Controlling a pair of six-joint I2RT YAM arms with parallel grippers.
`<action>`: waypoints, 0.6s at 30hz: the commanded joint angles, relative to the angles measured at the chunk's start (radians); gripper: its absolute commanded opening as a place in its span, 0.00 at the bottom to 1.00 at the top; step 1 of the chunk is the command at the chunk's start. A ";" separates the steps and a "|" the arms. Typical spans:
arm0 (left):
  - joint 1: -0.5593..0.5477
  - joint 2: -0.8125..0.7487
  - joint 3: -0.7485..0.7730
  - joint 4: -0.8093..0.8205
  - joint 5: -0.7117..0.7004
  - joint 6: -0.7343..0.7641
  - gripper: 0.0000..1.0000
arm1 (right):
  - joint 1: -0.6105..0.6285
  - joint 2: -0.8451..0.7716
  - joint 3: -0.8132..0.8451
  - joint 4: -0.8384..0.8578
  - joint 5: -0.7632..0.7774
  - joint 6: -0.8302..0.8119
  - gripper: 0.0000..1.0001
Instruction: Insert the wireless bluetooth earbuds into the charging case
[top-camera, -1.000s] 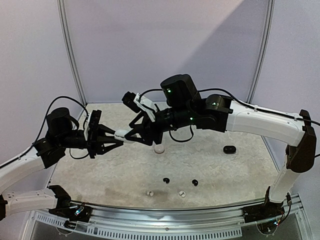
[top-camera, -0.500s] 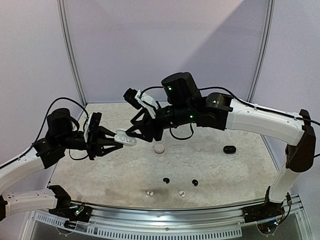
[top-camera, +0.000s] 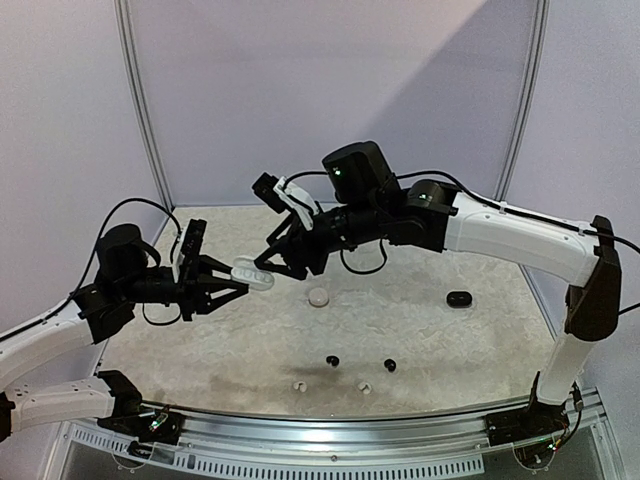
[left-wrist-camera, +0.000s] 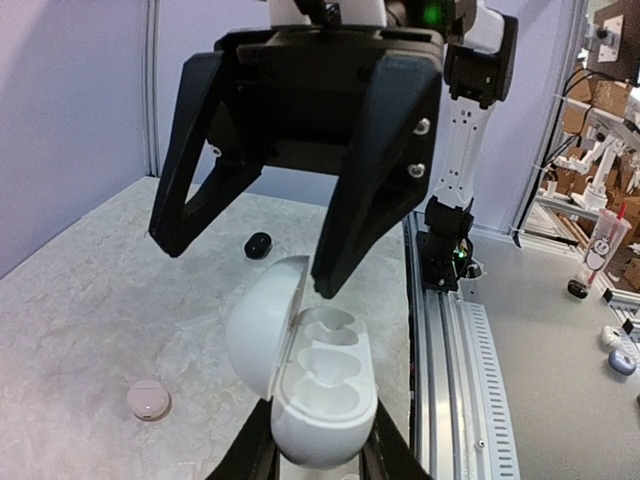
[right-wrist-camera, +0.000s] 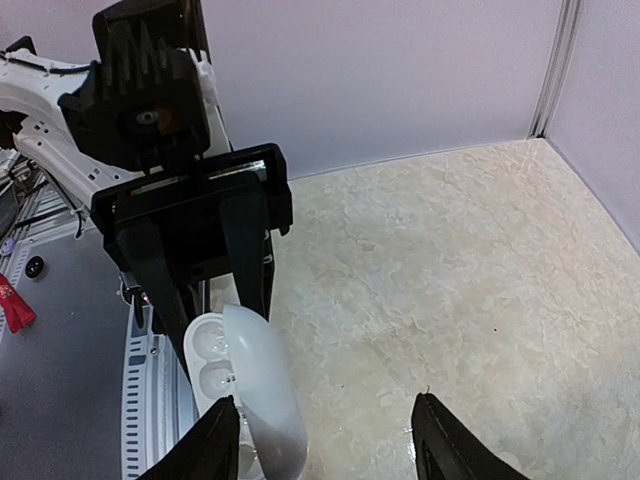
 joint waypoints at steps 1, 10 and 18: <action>0.004 0.010 -0.019 0.050 -0.016 -0.077 0.00 | -0.010 0.017 0.027 0.008 -0.065 0.009 0.62; 0.013 -0.002 -0.036 0.047 -0.052 -0.095 0.00 | -0.094 -0.039 0.022 -0.009 -0.030 0.148 0.62; 0.027 -0.028 -0.065 0.055 -0.064 -0.090 0.00 | -0.162 -0.133 -0.193 -0.291 0.160 0.350 0.38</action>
